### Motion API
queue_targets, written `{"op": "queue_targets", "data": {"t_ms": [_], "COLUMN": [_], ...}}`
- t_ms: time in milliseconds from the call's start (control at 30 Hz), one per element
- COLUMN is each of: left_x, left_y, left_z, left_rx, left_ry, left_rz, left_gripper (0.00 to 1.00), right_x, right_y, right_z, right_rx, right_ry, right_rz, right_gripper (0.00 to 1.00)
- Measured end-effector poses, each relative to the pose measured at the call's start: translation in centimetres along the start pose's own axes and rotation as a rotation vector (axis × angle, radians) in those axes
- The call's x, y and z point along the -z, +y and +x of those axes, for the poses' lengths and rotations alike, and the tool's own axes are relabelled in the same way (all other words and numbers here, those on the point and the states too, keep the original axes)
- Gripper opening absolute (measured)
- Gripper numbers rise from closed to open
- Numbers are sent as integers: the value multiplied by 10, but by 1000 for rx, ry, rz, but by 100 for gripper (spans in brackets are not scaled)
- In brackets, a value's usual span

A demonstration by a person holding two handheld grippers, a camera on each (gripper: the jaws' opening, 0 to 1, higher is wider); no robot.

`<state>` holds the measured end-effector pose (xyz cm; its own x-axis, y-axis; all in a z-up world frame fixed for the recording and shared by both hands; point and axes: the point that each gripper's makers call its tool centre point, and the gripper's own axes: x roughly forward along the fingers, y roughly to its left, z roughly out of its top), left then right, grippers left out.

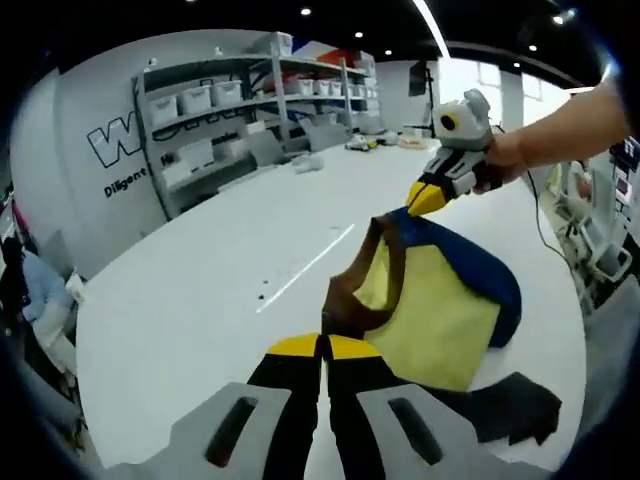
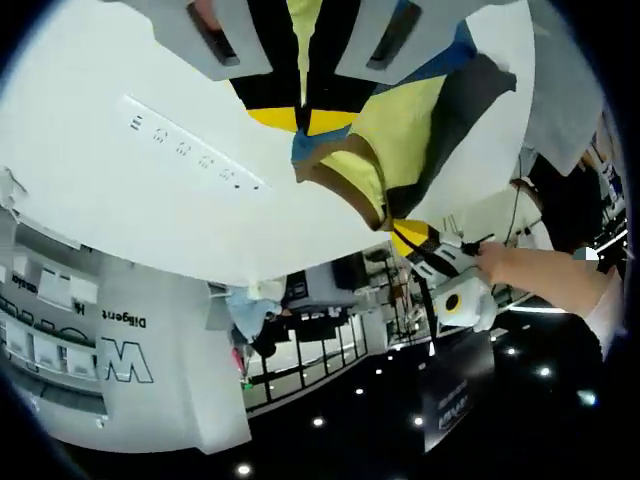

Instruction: Fold the garment on the visible template until the final outline fits inside the template.

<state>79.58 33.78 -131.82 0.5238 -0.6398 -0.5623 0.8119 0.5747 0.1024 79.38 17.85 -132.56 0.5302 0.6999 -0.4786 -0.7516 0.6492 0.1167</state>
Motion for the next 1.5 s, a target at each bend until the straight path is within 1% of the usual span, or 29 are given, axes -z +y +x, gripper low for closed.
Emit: {"op": "queue_targets", "data": {"t_ms": [67,200,300,400,467,567,667,733,833,933,1033,1067,1167,1267,1333,1367,1400,1500], "left_x": [5,12,17,25,31,36,36,36,37,39,40,40,41,43,46,47,49,57], "left_y": [4,11,13,16,18,21,18,16,15,15,12,10,4,-3,-8,-12,-15,-28], "left_z": [9,24,33,41,46,54,56,55,52,49,43,42,37,29,23,21,18,7], "left_rx": [-11,-25,-35,-47,-51,-60,-60,-58,-61,-64,-62,-61,-56,-51,-51,-42,-40,-30], "left_ry": [22,48,68,96,115,116,115,113,117,122,116,114,105,99,100,96,96,92], "left_rz": [-8,-38,-44,-55,-77,-83,-95,-100,-101,-106,-120,-125,-142,-151,-149,-153,-156,-170], "left_gripper": [1,1,1,1,1,2,2,2,3,7,8,9,15,20,29,31,34,38], "right_x": [2,13,20,27,31,37,43,42,44,44,46,47,48,51,53,51,53,56], "right_y": [-5,-17,-26,-34,-36,-38,-37,-37,-38,-37,-37,-38,-37,-34,-32,-29,-27,-16], "right_z": [9,23,31,37,41,46,50,50,49,47,42,40,33,25,19,17,15,8], "right_rx": [24,68,94,130,145,167,179,180,188,187,202,213,221,226,229,226,224,214], "right_ry": [1,35,59,80,87,106,121,114,122,114,115,116,115,113,105,88,92,84], "right_rz": [21,32,28,38,40,48,50,55,57,63,75,79,96,103,118,126,122,117], "right_gripper": [0,0,0,0,0,0,0,0,0,0,0,2,9,11,12,12,13,16]}}
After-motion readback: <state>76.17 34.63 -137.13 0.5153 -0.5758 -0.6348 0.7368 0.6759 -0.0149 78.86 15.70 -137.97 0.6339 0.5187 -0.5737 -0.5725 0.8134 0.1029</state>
